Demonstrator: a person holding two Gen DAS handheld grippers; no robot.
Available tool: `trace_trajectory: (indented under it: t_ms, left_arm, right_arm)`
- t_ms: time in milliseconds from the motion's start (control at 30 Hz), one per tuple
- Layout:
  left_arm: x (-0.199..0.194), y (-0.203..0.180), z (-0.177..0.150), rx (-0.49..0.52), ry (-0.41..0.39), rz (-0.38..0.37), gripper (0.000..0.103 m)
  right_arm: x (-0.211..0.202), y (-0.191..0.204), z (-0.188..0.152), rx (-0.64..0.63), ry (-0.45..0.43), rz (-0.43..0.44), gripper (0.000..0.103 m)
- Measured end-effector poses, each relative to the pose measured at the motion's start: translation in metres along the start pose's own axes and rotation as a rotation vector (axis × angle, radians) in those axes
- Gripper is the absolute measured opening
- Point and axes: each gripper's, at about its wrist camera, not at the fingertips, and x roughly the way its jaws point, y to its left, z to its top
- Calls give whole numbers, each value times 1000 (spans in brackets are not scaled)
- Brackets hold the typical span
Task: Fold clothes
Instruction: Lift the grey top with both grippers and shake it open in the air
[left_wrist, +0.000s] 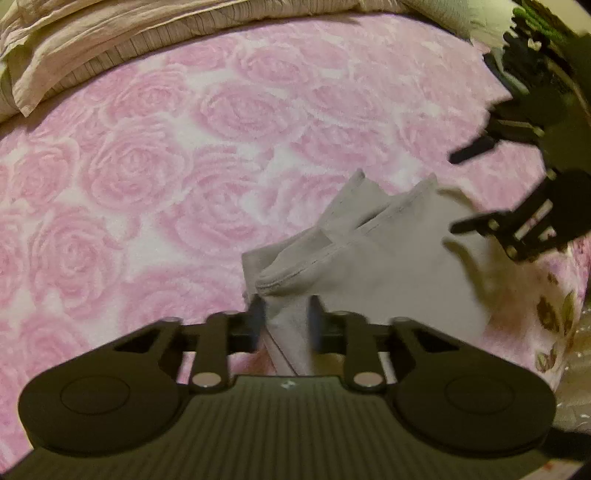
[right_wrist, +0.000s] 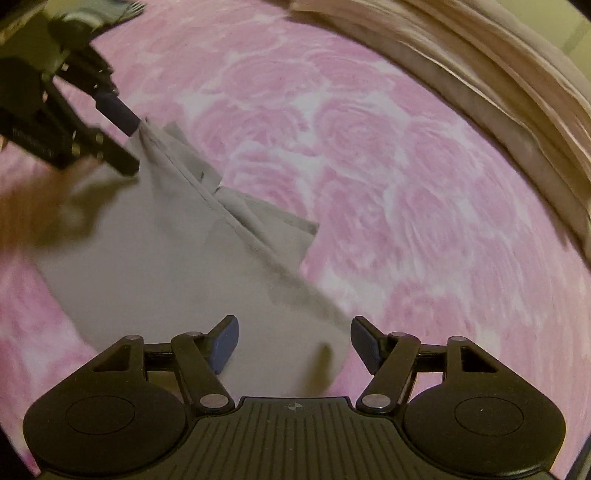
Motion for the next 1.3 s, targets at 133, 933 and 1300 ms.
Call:
trace_trajectory:
  t_ms: [133, 933, 1300]
  left_arm:
    - [-11, -7, 1, -26, -7, 15, 2]
    - [-166, -127, 66, 414, -204, -20, 1]
    - [-155, -134, 1, 314, -98, 27, 1]
  right_arm:
    - [28, -15, 0, -101, 11, 75, 64]
    - [-68, -71, -24, -164, -325, 153, 88]
    - [-16, 18, 4, -474, -272, 430, 87]
